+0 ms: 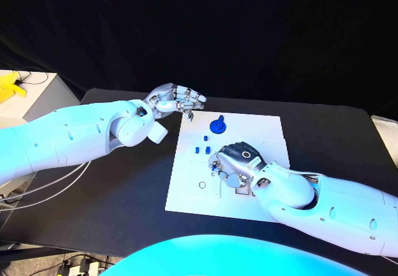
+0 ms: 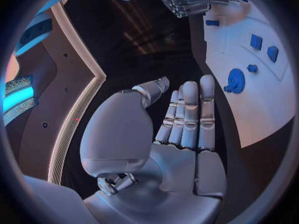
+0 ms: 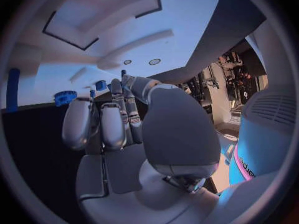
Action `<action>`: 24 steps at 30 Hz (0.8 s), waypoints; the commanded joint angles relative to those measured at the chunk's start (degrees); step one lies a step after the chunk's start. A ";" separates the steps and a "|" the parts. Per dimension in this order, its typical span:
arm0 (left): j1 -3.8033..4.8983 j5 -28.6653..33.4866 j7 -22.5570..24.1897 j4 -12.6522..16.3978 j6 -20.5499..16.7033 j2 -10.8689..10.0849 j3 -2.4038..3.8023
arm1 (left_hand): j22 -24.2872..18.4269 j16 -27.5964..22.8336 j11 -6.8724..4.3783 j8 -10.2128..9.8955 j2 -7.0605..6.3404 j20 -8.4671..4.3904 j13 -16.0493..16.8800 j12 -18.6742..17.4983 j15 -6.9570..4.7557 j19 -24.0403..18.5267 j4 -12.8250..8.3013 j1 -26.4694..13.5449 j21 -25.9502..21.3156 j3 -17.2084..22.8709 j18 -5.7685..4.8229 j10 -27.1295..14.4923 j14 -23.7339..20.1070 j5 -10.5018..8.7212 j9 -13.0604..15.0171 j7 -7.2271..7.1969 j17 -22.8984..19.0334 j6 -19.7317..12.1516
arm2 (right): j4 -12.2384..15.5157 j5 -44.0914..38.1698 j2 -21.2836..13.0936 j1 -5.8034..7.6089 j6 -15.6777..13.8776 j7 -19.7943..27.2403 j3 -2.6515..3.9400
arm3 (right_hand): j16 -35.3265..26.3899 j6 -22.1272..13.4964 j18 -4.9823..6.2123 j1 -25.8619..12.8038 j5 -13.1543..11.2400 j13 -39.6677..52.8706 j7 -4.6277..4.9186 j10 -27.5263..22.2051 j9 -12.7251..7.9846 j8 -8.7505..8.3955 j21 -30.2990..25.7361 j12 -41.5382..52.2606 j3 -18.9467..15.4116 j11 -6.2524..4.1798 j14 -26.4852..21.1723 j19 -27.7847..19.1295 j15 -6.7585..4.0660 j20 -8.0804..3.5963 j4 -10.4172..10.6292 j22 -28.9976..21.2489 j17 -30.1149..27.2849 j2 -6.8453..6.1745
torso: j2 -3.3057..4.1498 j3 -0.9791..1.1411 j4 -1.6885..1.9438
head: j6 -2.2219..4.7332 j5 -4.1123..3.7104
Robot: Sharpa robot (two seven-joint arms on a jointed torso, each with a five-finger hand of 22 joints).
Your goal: Assemble the parts on the task board
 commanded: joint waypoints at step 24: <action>-0.01 0.48 0.17 -0.29 1.16 0.18 0.05 | -0.10 0.10 -0.03 0.06 0.10 0.21 -0.06 0.21 0.22 0.07 0.01 0.55 -0.20 -0.48 0.31 -0.54 -0.12 0.15 -0.06 0.06 0.09 -0.32 | 0.05 -0.85 -0.17 -0.74 1.81 -0.04 -0.20 | -0.08 0.24 -0.80 -0.38 0.14 0.05 0.07 2.08 0.17 0.26 0.48 0.16 0.52 -1.55 1.43 0.34 -0.48 0.09 -0.06 0.27 0.05 0.50 | -0.01 0.01 0.02 | 0.01 0.12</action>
